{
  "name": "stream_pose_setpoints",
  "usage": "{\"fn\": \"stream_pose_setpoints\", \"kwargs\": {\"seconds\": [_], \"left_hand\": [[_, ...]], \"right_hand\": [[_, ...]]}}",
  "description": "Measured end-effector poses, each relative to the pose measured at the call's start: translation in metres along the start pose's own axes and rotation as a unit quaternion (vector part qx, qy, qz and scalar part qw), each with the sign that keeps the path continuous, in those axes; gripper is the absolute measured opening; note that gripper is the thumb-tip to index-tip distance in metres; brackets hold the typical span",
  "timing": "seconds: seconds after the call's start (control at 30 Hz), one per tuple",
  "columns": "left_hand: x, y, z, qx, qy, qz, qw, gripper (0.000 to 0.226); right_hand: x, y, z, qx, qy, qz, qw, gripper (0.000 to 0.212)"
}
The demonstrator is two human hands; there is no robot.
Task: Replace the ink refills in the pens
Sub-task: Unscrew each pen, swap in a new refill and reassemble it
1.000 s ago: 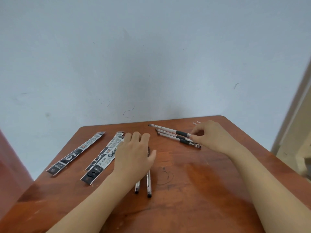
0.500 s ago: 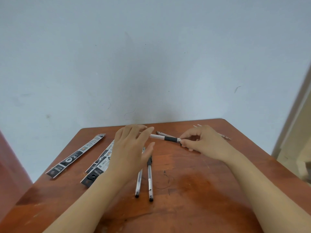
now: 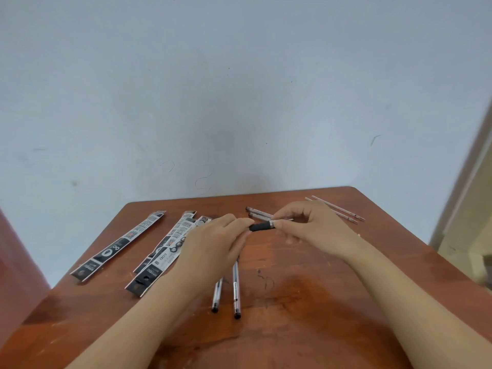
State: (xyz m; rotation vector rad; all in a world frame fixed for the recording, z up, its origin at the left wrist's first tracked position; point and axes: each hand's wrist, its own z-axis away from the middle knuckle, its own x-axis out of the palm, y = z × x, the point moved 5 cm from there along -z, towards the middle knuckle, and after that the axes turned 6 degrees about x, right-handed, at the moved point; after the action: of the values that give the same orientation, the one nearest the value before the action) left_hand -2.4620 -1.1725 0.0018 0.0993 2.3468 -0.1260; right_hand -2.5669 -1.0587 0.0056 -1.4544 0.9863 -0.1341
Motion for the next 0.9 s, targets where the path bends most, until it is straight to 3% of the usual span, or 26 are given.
{"fn": "stream_pose_setpoints", "kwargs": {"seconds": [0.43,0.53,0.67,0.9], "left_hand": [[0.002,-0.004,0.001,0.024,-0.053,0.036,0.998,0.031],[0.002,-0.004,0.0,0.037,-0.061,0.031,0.997,0.043],[-0.001,-0.002,-0.001,0.053,-0.079,0.013,0.995,0.031],[0.001,-0.003,-0.005,0.005,-0.119,0.043,0.992,0.034]], "right_hand": [[0.002,0.001,-0.001,-0.013,-0.014,-0.023,1.0,0.019],[0.0,0.001,0.0,-0.009,-0.022,-0.025,0.999,0.019],[-0.002,0.003,-0.001,0.001,-0.03,-0.026,0.999,0.02],[-0.006,0.003,-0.001,0.003,-0.039,-0.03,0.999,0.018]]}}
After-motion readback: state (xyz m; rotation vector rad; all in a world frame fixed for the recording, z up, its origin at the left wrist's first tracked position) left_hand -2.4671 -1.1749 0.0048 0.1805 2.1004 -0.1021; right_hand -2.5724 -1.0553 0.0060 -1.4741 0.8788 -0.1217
